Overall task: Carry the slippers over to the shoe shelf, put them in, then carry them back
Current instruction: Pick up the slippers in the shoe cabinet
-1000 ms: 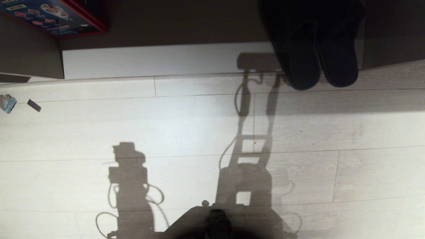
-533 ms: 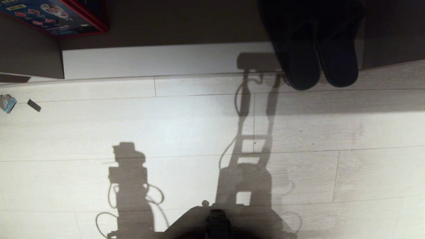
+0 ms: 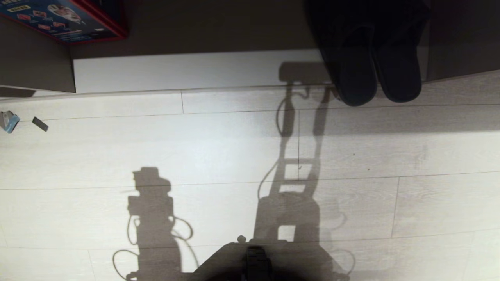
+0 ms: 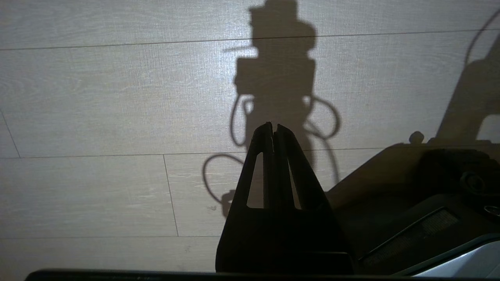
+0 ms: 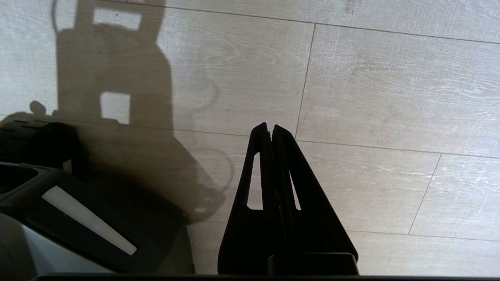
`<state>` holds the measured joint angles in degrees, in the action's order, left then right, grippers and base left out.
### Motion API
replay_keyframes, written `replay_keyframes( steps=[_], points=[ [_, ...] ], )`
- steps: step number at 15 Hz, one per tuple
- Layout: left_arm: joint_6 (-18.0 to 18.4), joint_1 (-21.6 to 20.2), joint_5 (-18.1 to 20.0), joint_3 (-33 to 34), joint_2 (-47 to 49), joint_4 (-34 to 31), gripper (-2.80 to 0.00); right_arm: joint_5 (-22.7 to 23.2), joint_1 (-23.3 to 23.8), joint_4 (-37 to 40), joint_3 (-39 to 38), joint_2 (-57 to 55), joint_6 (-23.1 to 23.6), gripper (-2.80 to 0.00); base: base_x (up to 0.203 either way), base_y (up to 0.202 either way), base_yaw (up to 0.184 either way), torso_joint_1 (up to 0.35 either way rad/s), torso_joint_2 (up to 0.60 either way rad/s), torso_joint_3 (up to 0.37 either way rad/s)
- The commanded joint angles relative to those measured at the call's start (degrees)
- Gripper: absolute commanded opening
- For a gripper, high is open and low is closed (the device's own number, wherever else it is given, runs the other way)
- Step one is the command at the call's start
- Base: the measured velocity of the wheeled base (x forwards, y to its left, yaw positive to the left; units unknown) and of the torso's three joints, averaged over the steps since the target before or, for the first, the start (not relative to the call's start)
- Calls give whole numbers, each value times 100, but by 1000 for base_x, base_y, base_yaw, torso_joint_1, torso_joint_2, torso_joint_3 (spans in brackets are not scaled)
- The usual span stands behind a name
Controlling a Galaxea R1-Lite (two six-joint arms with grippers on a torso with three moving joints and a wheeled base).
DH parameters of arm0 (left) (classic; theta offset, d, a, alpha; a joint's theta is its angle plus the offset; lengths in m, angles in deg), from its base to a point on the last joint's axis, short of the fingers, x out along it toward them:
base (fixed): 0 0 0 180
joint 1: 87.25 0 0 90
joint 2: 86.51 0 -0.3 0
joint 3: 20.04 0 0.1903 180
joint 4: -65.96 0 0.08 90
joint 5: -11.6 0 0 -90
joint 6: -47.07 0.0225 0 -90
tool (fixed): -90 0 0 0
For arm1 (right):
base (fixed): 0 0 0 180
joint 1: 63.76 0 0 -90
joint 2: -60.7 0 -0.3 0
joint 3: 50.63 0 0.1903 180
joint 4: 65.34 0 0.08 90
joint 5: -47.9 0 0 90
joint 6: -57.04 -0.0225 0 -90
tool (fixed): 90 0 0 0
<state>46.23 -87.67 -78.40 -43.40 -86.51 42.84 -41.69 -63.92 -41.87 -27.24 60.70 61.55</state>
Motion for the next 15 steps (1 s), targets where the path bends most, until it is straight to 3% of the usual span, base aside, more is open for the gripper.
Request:
replay_keyframes(
  steps=[1,5,15],
  points=[
    [-12,-2,0,0,0,2,-280,2,-2,-1,-2,-17,6,-280,0,0,0,0,0,0],
    [-21,-2,0,0,0,2,-280,2,-2,-1,-2,-9,6,-280,0,0,0,2,0,57],
    [-21,-2,9,0,0,2,-280,8,-41,18,6,-9,5,-280,0,0,0,3,2,198]
  ],
)
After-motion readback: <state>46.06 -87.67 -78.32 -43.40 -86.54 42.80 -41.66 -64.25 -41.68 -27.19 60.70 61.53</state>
